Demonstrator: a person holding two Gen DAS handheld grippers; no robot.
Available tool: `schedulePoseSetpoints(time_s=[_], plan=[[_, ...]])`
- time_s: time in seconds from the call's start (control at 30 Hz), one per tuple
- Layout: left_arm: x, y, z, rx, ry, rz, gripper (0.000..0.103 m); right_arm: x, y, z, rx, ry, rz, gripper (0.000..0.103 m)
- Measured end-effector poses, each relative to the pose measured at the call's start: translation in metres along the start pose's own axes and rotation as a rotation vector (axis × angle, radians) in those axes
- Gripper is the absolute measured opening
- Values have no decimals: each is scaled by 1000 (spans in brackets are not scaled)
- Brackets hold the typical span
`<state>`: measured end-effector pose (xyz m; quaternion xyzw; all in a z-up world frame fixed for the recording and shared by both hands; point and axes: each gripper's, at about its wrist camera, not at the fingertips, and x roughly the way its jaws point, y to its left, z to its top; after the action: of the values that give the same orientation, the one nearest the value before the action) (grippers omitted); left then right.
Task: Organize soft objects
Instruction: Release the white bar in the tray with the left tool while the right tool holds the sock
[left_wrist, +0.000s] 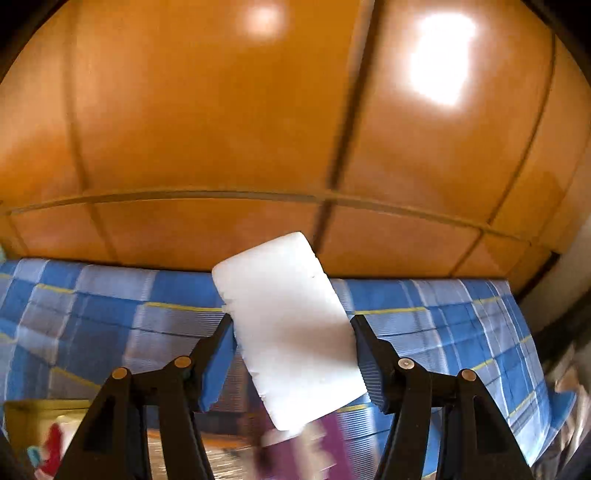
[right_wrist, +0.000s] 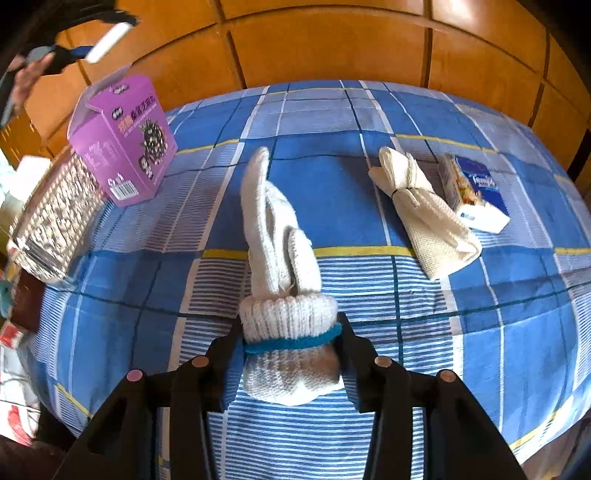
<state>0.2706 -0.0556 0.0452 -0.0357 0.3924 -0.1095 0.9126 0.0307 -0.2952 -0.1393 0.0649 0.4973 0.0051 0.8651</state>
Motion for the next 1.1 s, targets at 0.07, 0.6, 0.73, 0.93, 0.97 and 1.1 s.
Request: schedulePoseSetpoints(time_s=[0.07,0.6,0.73,0.93,0.97,1.1], plan=[[-17,27,-7,-29,-20,5,62,2,7,-1,-34,0,-43,45],[-126,208,-134,-240,-56,121,63,-2,15,-10,-18,-62,-119,45],[-149,250,-178,-349,-55,152,63,-2,18,-10,-17,-63,-137,45],[-158,274,-229,-441,-7,129,63,0,23,-9,-21,-61,-172,45],[-157,270,-232,-442,1,118,63,0,24,-9,-22,-59,-178,45],[-135,254,-236,-439,40,53,64,1,26,-7,-19,-50,-192,44]])
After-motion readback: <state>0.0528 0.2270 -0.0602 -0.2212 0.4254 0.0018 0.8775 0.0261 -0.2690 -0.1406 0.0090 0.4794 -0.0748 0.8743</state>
